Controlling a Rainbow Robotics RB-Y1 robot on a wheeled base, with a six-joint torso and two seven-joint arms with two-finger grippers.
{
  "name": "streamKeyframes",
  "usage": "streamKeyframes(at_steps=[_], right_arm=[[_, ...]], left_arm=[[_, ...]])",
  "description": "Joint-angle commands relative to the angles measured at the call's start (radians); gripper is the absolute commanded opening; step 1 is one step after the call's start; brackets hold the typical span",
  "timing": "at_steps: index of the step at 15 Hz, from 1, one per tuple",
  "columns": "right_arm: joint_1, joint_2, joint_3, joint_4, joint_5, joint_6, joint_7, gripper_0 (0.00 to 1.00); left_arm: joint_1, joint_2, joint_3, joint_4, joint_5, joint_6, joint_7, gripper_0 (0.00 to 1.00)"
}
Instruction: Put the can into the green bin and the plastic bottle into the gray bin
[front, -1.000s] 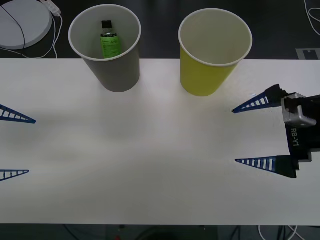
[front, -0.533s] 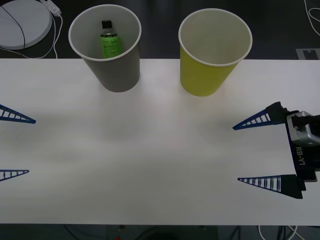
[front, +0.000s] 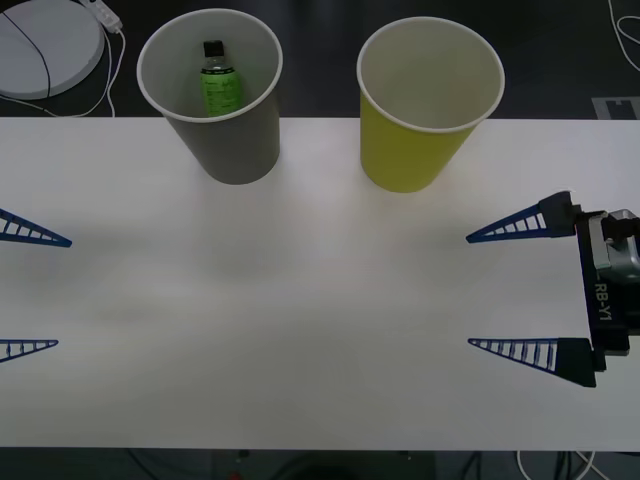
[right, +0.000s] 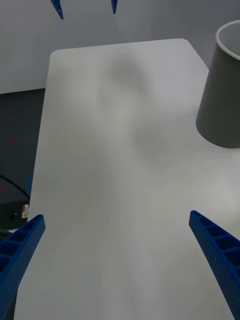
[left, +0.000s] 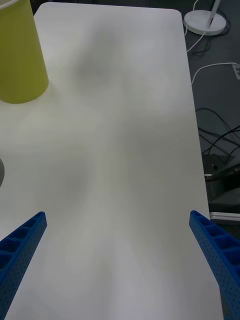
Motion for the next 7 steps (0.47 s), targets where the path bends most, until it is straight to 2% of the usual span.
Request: streamKeyframes(at_steps=[1,7], right_arm=[[0.0,0.0,0.0,0.0,-0.011,0.001,0.002,1.0],[0.008,0.0,0.0,0.0,-0.015,0.002,0.0,1.0]], left_arm=[[0.0,0.0,0.0,0.0,0.0,0.0,0.0,1.0],[0.0,0.0,0.0,0.0,0.0,0.0,0.0,1.0]])
